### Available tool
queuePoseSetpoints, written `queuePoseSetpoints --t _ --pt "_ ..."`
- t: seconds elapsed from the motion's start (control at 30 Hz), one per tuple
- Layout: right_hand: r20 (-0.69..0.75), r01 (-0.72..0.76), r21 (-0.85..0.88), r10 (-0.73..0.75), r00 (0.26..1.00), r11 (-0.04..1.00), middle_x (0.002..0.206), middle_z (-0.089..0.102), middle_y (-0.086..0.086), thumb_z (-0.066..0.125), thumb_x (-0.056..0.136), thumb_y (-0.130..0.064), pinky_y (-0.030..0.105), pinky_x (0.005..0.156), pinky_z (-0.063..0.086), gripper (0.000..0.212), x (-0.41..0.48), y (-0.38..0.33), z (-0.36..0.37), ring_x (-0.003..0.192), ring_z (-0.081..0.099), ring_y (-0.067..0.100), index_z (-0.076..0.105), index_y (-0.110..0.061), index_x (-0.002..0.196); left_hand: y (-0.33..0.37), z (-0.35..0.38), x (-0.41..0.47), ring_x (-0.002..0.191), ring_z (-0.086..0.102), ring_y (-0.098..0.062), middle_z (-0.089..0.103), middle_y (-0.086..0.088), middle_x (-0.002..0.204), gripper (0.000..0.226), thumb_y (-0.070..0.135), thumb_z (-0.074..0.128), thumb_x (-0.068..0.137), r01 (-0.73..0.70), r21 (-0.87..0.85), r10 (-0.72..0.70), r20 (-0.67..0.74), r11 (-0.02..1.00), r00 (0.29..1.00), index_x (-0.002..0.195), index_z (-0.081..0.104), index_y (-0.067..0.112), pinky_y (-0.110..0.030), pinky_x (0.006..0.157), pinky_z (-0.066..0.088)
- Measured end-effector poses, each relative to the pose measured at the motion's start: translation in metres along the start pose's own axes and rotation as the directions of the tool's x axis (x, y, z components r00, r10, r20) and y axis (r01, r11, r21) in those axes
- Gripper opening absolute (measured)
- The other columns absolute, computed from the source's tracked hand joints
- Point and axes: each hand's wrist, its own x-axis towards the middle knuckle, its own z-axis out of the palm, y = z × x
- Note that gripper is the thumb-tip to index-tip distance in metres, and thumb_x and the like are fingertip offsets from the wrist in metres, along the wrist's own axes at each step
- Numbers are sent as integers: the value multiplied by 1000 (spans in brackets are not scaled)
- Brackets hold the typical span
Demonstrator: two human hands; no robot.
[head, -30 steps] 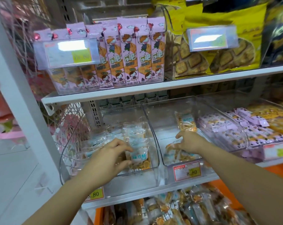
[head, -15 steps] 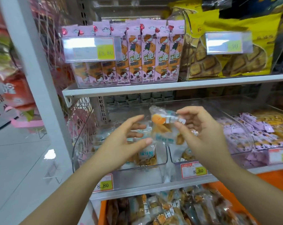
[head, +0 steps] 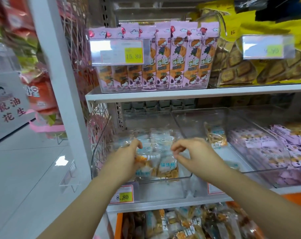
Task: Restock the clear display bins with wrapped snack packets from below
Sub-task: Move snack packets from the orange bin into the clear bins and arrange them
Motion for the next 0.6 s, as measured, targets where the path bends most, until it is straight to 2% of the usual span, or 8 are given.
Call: queuePoseSetpoints --t 0.07,0.13,0.2,0.27,0.37,0.43,0.5,0.6 --pt "129 85 -230 -56 990 969 95 68 -16 53 93 -26 21 104 20 19 6 -2 5 100 54 8 63 -33 108 -2 5 3 100 60 -24 63 2 111 35 33 61 89 -14 175 15 0 985 1000 118 42 31 -33 83 43" --pt "235 155 -367 -70 970 917 100 69 -11 53 93 -28 25 104 14 22 14 -7 8 101 56 10 60 -31 113 -1 9 6 108 56 -23 60 3 118 30 36 58 89 -29 347 37 -16 937 999 117 46 31 -34 90 36" --pt "286 181 -403 -64 956 897 105 68 -10 56 92 -30 26 102 17 27 21 -11 10 104 55 12 57 -30 118 -2 12 11 118 46 -23 54 2 124 34 41 57 89 -50 470 58 -3 881 998 119 49 30 -37 94 32" --pt "309 156 -371 -36 950 915 109 67 -11 58 91 -30 27 98 26 33 24 -13 12 107 53 14 54 -30 124 -6 14 18 122 40 -25 49 -1 129 44 50 57 87 -52 507 40 34 861 999 124 50 28 -39 97 31" --pt "305 82 -275 6 952 958 112 64 -12 60 90 -25 28 84 41 39 27 -17 16 106 54 16 51 -33 127 -11 17 23 121 38 -24 47 -2 128 49 57 58 84 -53 470 23 69 881 997 124 53 28 -38 98 31" --pt "312 37 -195 26 950 980 112 63 -10 62 88 -22 28 78 46 42 33 -20 20 95 56 13 51 -32 127 -13 17 24 118 39 -22 47 0 123 43 56 60 83 -59 392 35 69 918 997 118 57 31 -36 96 32" --pt "309 -36 -75 58 949 997 116 60 -6 67 84 -21 25 76 46 47 38 -22 28 84 52 10 51 -28 128 -14 13 24 114 40 -21 48 2 118 34 52 62 83 -53 289 42 47 956 998 109 59 30 -35 93 34" --pt "266 -150 109 116 957 983 123 51 -2 74 79 -25 23 72 42 62 41 -25 40 81 49 10 42 -25 133 -15 -5 20 100 52 -21 51 3 99 23 46 65 84 -74 100 79 -45 992 996 86 54 26 -35 85 45"
